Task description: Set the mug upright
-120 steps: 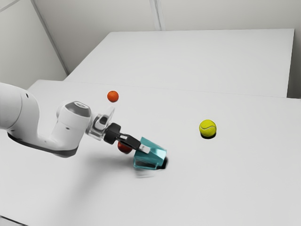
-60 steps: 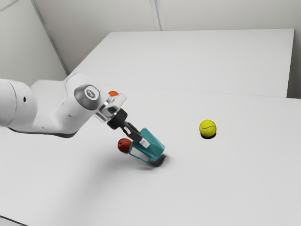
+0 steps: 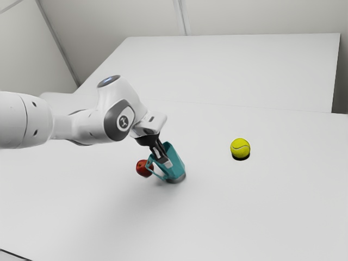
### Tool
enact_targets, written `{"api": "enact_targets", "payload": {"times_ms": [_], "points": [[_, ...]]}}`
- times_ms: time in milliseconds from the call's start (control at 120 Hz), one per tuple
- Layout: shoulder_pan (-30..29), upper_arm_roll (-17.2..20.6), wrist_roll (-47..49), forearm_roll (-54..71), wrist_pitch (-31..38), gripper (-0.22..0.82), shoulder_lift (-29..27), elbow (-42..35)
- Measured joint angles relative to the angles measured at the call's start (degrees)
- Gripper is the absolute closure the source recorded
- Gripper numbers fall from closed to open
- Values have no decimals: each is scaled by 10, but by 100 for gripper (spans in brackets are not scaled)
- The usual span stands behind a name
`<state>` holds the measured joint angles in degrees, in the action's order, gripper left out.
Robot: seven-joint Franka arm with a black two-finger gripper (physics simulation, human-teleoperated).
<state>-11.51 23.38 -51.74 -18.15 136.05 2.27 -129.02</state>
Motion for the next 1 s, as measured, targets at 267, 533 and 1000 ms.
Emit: {"api": "enact_targets", "payload": {"times_ms": [267, 533, 1000], "points": [[-17, 16, 70, 67, 3, 78, -1, 0], [0, 29, 139, 101, -25, 78, -1, 1], [-12, 30, 202, 111, -43, 34, 2, 3]]}}
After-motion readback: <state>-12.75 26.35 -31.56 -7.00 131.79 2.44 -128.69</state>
